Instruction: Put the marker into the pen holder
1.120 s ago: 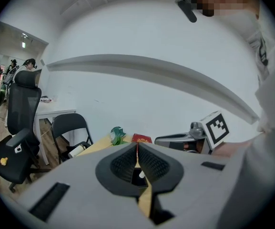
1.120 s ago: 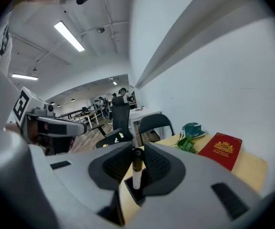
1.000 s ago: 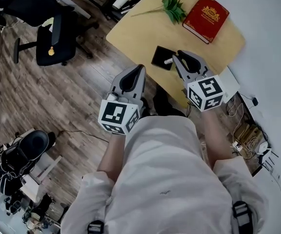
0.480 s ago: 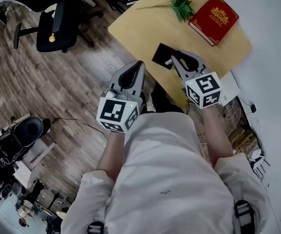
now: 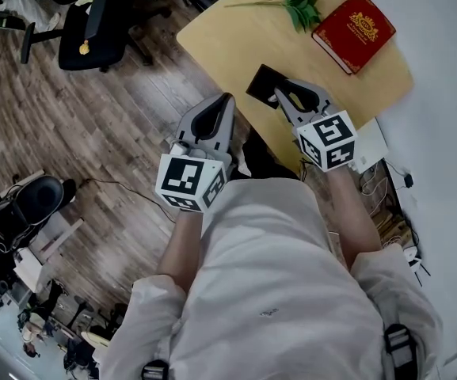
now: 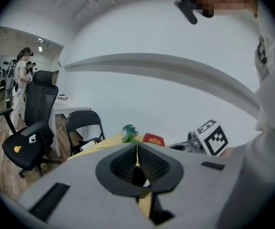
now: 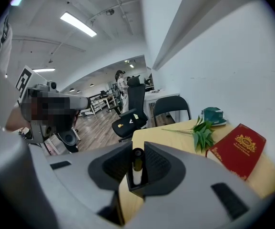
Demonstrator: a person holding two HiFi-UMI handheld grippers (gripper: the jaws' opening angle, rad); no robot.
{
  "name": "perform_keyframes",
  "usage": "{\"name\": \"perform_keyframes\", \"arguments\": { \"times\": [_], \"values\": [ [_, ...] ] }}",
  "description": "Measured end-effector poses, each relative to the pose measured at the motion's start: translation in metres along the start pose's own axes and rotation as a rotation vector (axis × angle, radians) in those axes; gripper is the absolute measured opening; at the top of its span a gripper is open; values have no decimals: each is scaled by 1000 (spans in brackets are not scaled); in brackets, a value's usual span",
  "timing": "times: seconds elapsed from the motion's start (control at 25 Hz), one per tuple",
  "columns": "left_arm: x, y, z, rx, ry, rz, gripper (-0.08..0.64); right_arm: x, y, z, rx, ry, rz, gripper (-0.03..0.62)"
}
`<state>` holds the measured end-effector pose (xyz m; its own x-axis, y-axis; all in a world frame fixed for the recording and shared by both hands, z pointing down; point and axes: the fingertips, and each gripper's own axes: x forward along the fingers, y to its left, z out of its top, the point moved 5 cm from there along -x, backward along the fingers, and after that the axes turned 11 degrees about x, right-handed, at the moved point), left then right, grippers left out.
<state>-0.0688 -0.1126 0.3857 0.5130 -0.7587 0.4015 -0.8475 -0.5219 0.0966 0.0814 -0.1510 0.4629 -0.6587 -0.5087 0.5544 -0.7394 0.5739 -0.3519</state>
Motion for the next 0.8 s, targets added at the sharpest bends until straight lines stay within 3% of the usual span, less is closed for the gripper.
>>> {"name": "perform_keyframes", "arguments": {
  "times": [0.8],
  "values": [
    [-6, -9, -14, -12, 8, 33, 11, 26, -2, -28, -74, 84, 21, 72]
  ]
}}
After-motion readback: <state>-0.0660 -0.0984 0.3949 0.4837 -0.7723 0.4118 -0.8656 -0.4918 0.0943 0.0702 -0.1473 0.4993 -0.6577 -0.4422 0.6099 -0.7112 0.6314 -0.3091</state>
